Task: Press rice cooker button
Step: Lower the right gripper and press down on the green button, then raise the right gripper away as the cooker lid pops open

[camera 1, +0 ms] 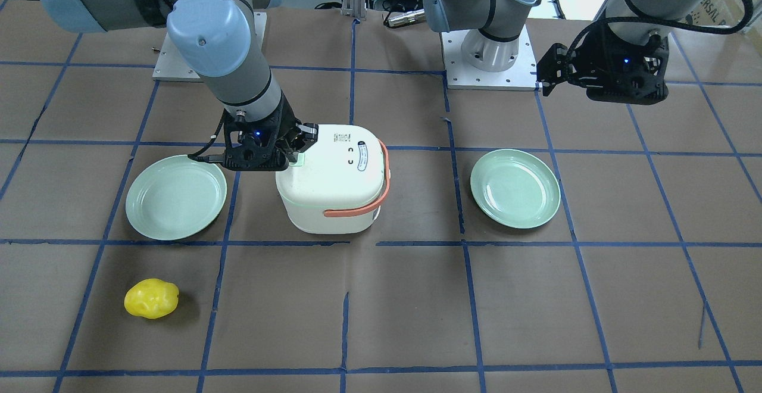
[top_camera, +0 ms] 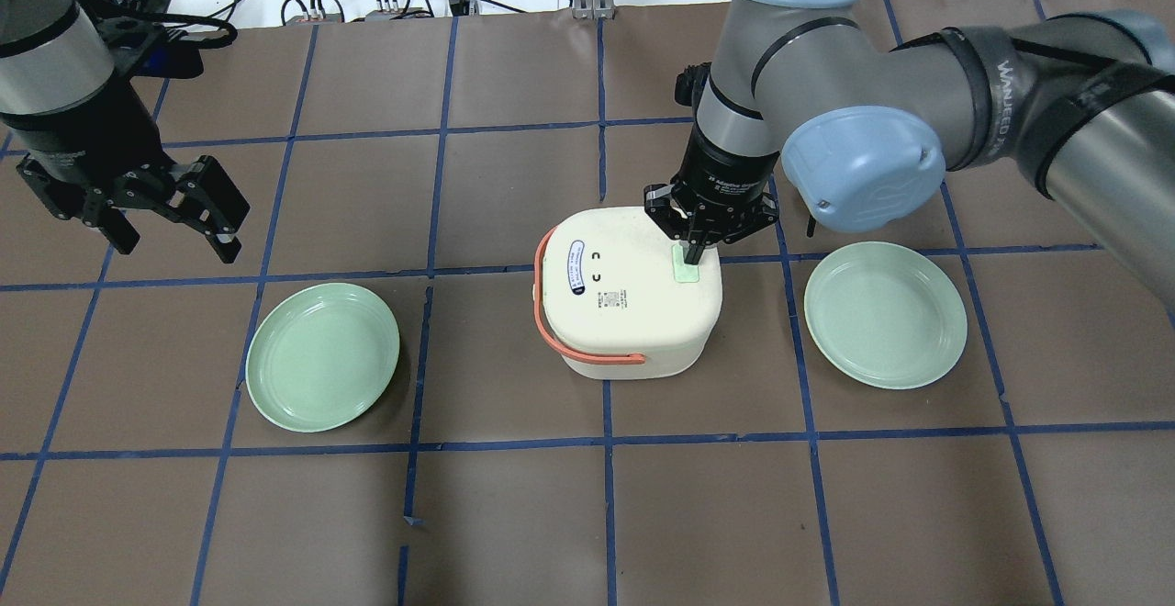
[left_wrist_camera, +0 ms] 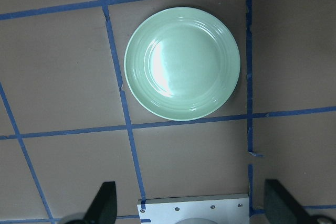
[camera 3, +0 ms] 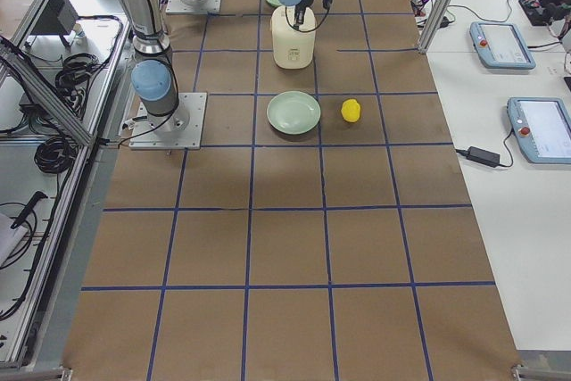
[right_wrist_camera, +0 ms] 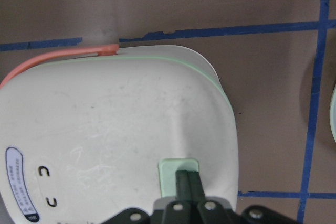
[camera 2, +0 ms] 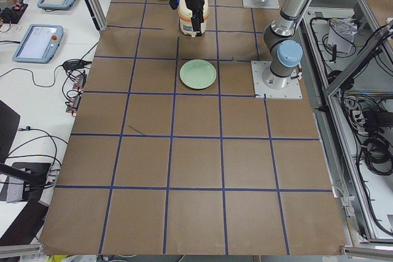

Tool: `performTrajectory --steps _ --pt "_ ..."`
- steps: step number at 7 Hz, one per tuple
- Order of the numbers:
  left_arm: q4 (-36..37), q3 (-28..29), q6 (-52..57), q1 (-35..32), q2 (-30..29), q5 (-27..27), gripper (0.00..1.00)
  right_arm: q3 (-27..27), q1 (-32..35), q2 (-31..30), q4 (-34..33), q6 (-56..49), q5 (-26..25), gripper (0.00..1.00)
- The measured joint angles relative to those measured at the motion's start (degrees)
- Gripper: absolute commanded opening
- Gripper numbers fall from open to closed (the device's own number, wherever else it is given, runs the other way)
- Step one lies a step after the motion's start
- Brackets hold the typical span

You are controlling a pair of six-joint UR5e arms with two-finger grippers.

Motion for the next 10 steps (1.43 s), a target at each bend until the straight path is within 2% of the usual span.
performTrajectory --steps 2,3,4,5,6,9,10 --pt "0.0 0.0 0.0 0.0 0.0 0.0 1.00 0.5 0.0 0.1 -0.6 0.1 0.0 0.12" --pt "0.0 0.0 0.0 0.0 0.0 0.0 1.00 0.5 0.0 0.1 -0.7 0.2 0.0 0.19" --pt "0.0 0.0 0.0 0.0 0.0 0.0 1.00 0.2 0.0 0.0 -0.7 0.6 0.0 0.39" --pt "0.0 0.0 0.0 0.0 0.0 0.0 1.00 -1.1 0.3 -0.2 -0.5 2.2 0.0 0.81" --pt "0.0 0.0 0.0 0.0 0.0 0.0 1.00 -3.4 1.2 -0.3 -0.2 5.1 -0.2 1.00" --pt "0.0 0.0 0.0 0.0 0.0 0.0 1.00 -14.8 1.9 0.9 3.2 8.6 -1.6 1.00" --pt "0.0 0.0 0.0 0.0 0.0 0.0 1.00 -17.5 0.9 1.8 4.9 7.1 -3.8 1.00"
